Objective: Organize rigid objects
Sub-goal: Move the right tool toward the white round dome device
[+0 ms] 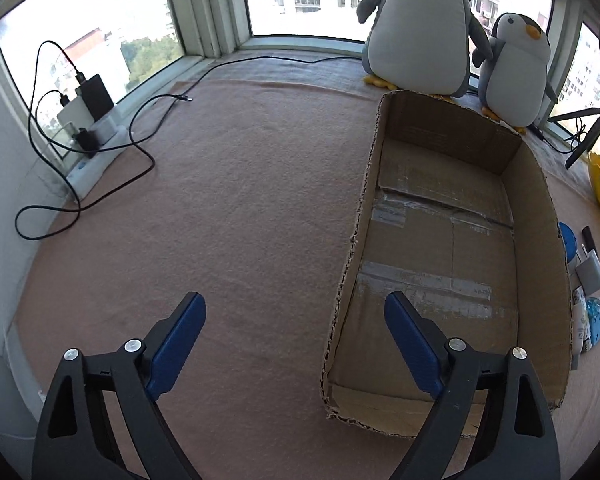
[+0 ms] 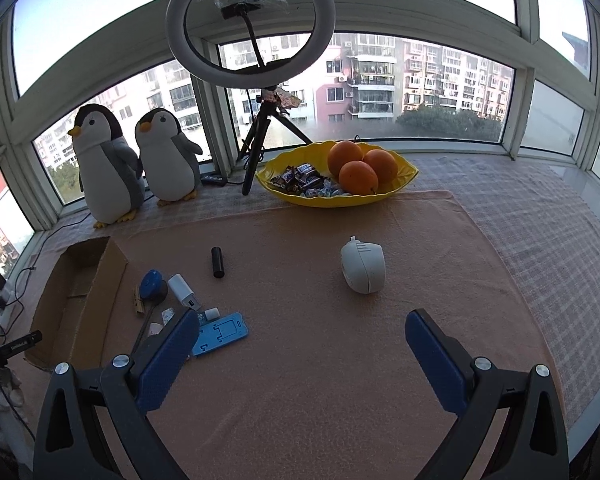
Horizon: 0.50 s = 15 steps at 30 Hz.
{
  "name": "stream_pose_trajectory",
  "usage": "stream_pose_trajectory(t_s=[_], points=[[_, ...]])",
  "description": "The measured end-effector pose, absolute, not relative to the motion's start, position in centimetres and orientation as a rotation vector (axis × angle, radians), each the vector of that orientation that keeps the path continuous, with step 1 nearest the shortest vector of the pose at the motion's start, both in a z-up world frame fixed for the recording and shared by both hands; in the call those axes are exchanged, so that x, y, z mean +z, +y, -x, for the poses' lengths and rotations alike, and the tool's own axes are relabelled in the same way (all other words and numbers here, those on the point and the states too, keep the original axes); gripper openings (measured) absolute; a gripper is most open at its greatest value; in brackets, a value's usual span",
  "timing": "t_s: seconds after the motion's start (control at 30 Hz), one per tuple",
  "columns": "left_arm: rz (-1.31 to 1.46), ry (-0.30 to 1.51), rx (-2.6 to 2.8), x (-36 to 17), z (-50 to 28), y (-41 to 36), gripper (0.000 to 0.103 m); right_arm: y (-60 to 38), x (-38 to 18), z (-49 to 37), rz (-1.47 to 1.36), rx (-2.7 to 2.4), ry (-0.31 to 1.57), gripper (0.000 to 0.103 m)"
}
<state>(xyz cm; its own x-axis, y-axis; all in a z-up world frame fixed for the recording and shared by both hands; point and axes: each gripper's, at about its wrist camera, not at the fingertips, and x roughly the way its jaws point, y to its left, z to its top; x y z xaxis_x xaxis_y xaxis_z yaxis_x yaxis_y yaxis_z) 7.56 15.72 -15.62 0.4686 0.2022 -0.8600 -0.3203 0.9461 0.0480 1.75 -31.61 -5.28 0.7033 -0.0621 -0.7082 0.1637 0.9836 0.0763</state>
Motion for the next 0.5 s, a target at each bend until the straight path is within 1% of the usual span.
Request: stream_pose_trajectory(t_s=[0.07, 0.1, 0.13, 0.17, 0.23, 0.3, 0.43, 0.5], points=[[0.131, 1.043, 0.320, -16.0, -7.7, 15.8, 0.089, -32.4, -5.5, -1.7, -0.143, -0.138, 0.785, 0.102], [0.132, 1.047, 0.318, -16.2, -7.8, 15.8, 0.083, -32.7, -5.7, -1.7, -0.146, -0.147, 0.785, 0.102], [0.134, 1.054, 0.315, -16.3, -7.9, 15.8, 0.080, -33.2, -5.8, -1.7, -0.149, -0.154, 0.785, 0.102], [0.136, 1.058, 0.314, -16.5, -8.1, 15.8, 0.078, -33.6, -6.0, -1.7, -0.154, -0.161, 0.787, 0.102], [0.138, 1.064, 0.310, -16.8, -8.2, 15.8, 0.077, -34.3, -6.2, -1.9, -0.167, -0.172, 0.788, 0.102], [0.136, 1.069, 0.302, -17.1, -8.3, 15.7, 0.071, -35.0, -6.6, -2.1, -0.178, -0.182, 0.792, 0.102], [0.135, 1.085, 0.293, -17.6, -8.4, 15.6, 0.064, -35.8, -7.2, -2.5, -0.187, -0.191, 0.798, 0.102], [0.133, 1.089, 0.289, -17.7, -8.4, 15.5, 0.058, -35.9, -7.4, -2.8, -0.180, -0.193, 0.799, 0.102]])
